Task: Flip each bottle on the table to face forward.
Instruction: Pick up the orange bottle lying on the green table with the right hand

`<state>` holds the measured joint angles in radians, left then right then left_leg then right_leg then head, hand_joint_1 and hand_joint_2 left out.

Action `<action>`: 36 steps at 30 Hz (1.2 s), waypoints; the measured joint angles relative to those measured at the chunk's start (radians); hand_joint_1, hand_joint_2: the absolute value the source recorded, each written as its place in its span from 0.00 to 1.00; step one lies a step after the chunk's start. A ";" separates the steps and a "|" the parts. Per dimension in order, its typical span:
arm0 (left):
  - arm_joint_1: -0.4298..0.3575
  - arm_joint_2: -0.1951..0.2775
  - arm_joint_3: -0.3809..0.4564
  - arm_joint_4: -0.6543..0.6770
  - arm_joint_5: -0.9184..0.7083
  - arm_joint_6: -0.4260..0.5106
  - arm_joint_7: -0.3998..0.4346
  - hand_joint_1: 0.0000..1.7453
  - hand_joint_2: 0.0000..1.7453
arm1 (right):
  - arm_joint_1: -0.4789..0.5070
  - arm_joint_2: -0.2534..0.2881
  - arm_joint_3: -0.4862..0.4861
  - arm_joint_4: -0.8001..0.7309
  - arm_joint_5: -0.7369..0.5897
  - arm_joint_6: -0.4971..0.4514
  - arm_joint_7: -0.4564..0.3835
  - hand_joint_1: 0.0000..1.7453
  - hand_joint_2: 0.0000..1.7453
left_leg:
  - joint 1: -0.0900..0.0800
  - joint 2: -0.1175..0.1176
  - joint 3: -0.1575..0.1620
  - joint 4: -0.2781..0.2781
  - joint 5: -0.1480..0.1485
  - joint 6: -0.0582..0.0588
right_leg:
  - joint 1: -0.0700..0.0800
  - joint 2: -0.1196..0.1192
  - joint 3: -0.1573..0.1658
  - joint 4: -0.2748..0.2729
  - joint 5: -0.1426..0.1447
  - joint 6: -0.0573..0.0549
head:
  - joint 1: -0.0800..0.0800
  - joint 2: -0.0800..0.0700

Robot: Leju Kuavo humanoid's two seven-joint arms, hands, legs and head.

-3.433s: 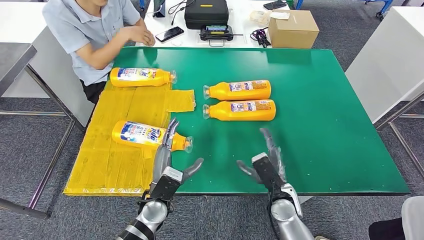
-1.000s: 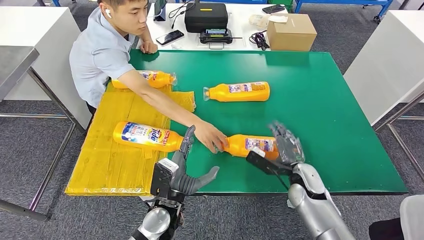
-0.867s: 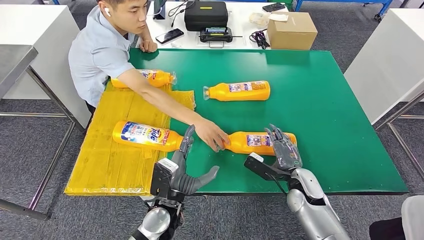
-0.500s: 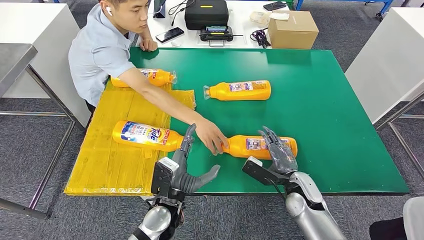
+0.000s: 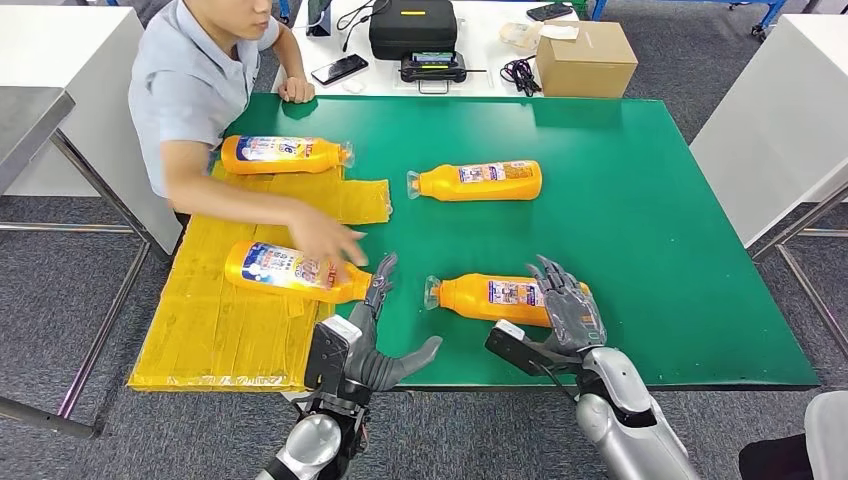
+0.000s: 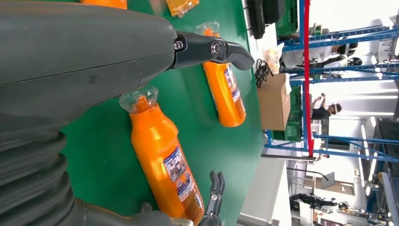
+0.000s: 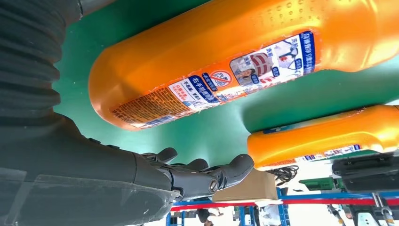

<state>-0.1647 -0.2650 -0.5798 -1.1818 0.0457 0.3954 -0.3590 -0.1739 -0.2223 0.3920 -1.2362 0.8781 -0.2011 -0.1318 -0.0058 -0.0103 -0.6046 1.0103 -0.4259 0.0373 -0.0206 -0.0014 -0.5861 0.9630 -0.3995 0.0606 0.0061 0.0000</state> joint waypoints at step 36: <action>0.000 0.005 -0.026 0.001 0.035 -0.071 0.050 0.00 1.00 | -0.104 -0.037 0.001 0.170 -0.027 0.051 0.027 0.00 1.00 | 0.000 0.000 0.000 0.000 0.000 0.000 | 0.000 0.000 0.000 0.000 0.000 0.000 | 0.000 0.000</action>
<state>-0.1644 -0.2600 -0.6060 -1.1809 0.0803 0.3245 -0.3090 -0.2778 -0.2598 0.3925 -1.0663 0.8509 -0.1497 -0.1048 -0.0059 -0.0104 -0.6050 1.0103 -0.4259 0.0373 -0.0207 -0.0014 -0.5864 0.9630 -0.3995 0.0606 0.0061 0.0000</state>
